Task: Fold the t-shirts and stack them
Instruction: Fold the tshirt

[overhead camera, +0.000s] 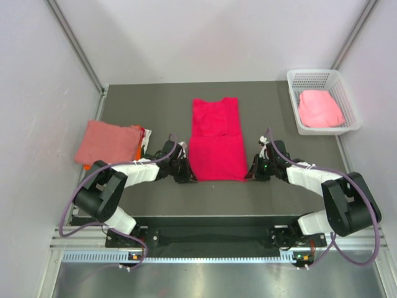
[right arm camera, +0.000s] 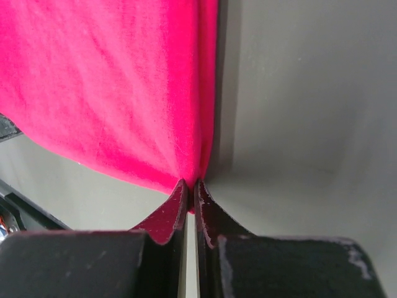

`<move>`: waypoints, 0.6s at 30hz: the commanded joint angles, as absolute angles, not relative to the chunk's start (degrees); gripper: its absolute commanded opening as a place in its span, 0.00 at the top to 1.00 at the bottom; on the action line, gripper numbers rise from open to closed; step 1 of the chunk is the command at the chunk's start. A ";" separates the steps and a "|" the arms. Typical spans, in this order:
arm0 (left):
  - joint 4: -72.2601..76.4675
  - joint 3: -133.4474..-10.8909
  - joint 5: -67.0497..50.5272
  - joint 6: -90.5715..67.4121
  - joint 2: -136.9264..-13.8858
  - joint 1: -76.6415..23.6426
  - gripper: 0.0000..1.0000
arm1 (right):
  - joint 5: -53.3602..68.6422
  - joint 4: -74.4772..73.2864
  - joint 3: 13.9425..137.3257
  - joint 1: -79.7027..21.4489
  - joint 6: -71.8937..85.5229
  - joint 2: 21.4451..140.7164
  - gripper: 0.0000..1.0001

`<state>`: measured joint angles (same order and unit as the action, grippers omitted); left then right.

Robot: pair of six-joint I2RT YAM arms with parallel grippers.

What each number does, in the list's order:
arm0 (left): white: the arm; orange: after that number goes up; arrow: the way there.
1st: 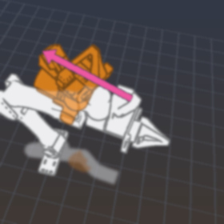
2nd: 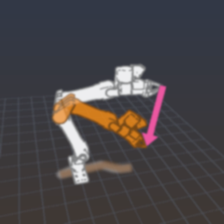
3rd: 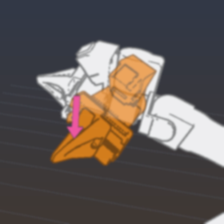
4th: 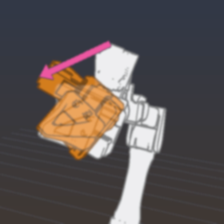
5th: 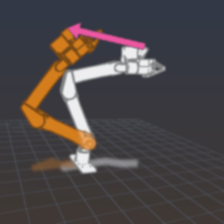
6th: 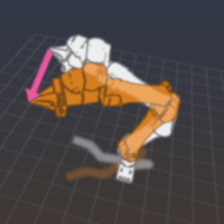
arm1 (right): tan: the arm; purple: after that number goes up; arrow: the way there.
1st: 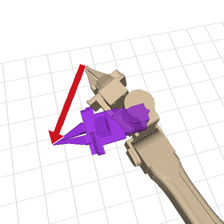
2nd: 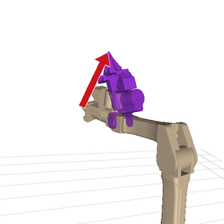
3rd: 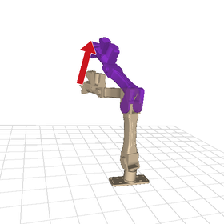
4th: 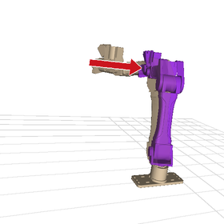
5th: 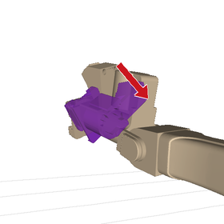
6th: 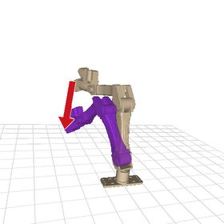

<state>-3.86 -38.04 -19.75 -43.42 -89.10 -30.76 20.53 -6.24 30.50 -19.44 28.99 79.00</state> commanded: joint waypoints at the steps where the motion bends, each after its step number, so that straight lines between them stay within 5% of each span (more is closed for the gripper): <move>1: -10.27 -38.32 -15.03 -40.26 -87.55 -30.94 1.00 | 20.30 -9.31 31.55 -20.39 27.86 75.33 1.00; 18: -30.67 -45.78 -22.58 -39.99 -64.25 -33.66 1.00 | 18.81 -33.92 36.64 -20.57 26.11 50.36 1.00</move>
